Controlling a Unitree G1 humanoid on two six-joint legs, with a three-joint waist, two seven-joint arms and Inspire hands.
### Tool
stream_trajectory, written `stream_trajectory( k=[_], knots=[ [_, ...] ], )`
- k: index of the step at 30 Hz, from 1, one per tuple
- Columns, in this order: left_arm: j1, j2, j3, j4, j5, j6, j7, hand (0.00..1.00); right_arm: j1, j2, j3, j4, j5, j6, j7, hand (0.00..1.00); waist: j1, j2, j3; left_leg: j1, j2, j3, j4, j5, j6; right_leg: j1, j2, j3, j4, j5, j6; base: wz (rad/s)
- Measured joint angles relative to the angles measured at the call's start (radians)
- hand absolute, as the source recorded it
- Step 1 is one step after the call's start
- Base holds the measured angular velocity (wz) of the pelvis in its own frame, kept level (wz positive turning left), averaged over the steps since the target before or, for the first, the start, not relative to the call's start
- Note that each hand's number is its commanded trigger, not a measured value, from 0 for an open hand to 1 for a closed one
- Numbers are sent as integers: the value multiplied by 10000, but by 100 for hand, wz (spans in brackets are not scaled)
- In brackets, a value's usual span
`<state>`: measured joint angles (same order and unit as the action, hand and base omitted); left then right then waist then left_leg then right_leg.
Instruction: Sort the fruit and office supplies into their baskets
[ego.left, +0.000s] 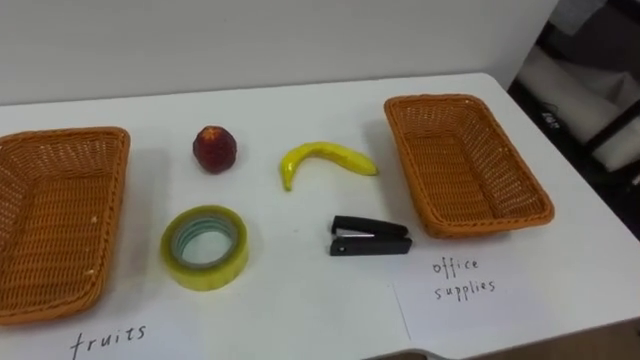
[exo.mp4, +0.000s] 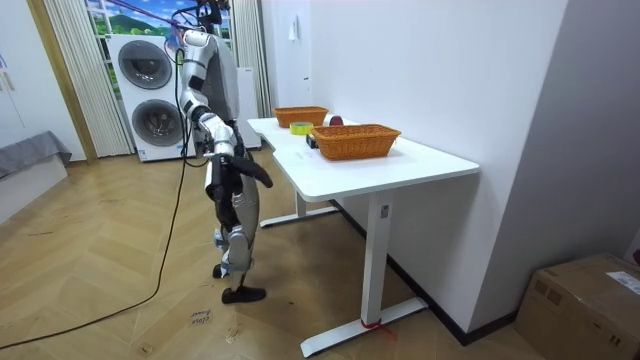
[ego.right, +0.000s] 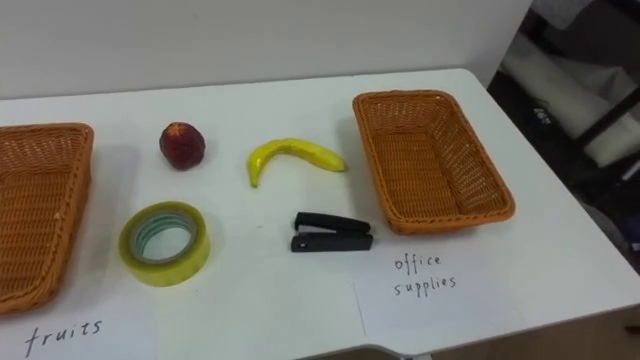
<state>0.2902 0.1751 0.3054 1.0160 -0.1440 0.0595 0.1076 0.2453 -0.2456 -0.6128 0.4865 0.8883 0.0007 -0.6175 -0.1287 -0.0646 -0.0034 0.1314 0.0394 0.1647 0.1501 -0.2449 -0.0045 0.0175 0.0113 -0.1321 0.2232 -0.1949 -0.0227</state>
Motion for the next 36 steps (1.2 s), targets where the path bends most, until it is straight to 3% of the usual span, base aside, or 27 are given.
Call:
stream_trajectory(
  k=[3,7,14,23,31,36],
  knots=[
    [173,-7,-82,-135,1,3,81,0,-21,-1,11,-805,-299,-26,-540,0,1,92,19,-11,4,15,0,2,0,-9,28,50,-32,9,4,-1],
    [196,6,-165,-241,193,-51,209,0,-160,-11,30,-1678,-412,-419,-1058,0,10,113,32,-12,0,23,18,8,-3,0,28,55,-25,9,4,0],
    [347,-6,-157,-135,275,-351,378,0,-168,-20,27,-3258,-1189,-755,-1682,0,202,14,21,114,5,162,38,9,-4,21,20,90,-2,-29,-5,-5],
    [339,-89,-155,-144,287,-378,336,0,-263,-28,41,-5013,-2918,-775,-1723,0,457,-37,53,-30,5,166,34,7,-1,-61,-63,-74,22,-27,8,4],
    [348,-99,-171,-131,292,-390,343,0,-609,-114,78,-6431,-3558,-775,-1609,0,535,-57,21,-150,-15,138,41,23,10,-97,-64,-160,130,-20,4,1],
    [292,-84,-591,112,290,-459,385,0,-1135,-360,781,-6676,-4674,-778,-1580,0,547,-40,57,7,-11,144,41,23,10,24,-64,-168,6,-21,8,0]
  ],
)
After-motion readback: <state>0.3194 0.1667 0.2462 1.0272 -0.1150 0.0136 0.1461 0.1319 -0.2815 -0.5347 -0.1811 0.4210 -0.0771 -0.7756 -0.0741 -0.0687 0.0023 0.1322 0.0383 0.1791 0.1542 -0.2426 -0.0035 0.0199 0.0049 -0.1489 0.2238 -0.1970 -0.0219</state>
